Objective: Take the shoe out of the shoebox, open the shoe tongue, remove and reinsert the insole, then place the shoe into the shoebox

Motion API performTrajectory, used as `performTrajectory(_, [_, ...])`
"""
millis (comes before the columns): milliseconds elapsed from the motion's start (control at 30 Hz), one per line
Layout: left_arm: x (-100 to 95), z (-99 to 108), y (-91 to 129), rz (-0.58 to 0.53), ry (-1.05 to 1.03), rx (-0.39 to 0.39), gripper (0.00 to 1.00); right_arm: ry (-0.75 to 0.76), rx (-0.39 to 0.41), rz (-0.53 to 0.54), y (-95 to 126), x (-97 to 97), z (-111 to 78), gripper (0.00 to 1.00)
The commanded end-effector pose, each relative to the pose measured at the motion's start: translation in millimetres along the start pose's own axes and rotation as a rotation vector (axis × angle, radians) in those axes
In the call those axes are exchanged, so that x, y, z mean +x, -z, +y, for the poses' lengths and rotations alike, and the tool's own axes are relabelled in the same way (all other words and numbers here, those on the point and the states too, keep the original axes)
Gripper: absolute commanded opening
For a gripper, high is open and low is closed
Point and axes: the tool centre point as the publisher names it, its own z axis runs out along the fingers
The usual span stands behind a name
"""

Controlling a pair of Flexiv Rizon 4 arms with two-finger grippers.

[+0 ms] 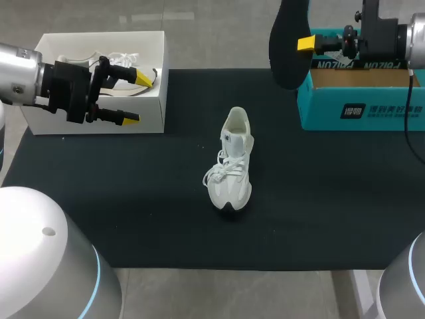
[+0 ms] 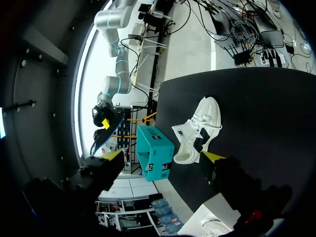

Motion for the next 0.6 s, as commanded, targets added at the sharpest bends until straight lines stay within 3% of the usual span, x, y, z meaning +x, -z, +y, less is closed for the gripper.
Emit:
performTrajectory(33, [-0.2, 0, -1, 0.004, -0.001, -0.001, 1.00, -0.002, 0.002, -0.005, -1, 0.8, 0.0, 0.00])
performTrajectory(433, [-0.2, 0, -1, 0.004, -0.001, -0.001, 1.00, -0.002, 0.002, -0.005, -1, 0.8, 0.0, 0.00])
performTrajectory(600, [-0.2, 0, -1, 0.004, -0.001, -0.001, 1.00, 0.135, -0.034, -0.005, -20, -31.9, 7.0, 0.00])
